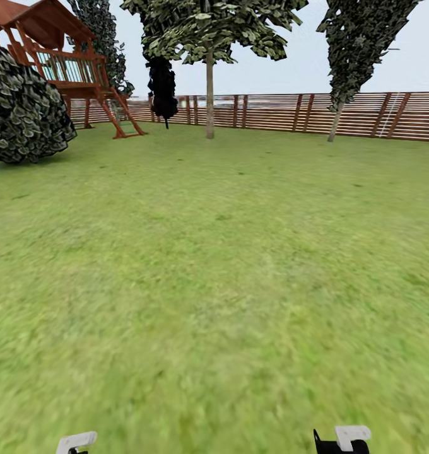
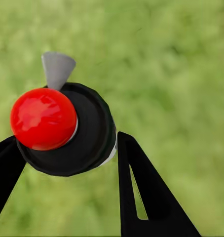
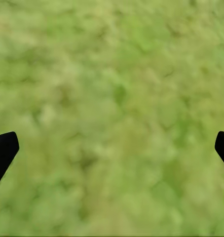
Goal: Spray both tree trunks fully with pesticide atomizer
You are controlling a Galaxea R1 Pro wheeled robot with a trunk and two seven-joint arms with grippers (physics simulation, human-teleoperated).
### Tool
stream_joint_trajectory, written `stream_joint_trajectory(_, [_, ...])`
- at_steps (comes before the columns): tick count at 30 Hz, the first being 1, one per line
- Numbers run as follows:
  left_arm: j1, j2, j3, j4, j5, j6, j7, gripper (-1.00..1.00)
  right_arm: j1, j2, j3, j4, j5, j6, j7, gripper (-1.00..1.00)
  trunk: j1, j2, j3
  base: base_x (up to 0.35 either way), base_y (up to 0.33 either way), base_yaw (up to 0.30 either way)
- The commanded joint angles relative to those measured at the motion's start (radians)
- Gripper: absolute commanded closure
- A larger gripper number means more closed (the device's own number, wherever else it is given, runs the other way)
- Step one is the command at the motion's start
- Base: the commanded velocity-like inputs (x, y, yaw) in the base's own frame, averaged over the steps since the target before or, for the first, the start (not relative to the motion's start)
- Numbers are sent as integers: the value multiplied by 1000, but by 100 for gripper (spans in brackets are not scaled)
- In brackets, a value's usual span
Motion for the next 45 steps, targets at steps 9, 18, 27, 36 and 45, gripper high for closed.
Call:
stream_joint_trajectory(9, [0,0,-11,0,4,-2,14,100,-1,0,-8,1,9,-5,2,-100,0,0,-1,335,74,0])
stream_joint_trajectory(18, [0,0,-11,0,4,-2,14,100,-1,0,-8,1,9,-5,2,-100,0,0,-1,335,74,0])
stream_joint_trajectory(27, [0,0,-11,1,4,-2,14,100,-1,-3,-8,1,9,-5,2,-100,0,0,-1,335,74,0])
stream_joint_trajectory(36, [0,0,-11,1,4,-2,14,100,-1,-7,-8,1,9,-5,2,-100,0,0,-1,335,73,0])
stream_joint_trajectory(45, [0,0,-11,0,4,-2,14,100,-1,-9,-8,1,9,-5,2,-100,0,0,-1,336,11,0])
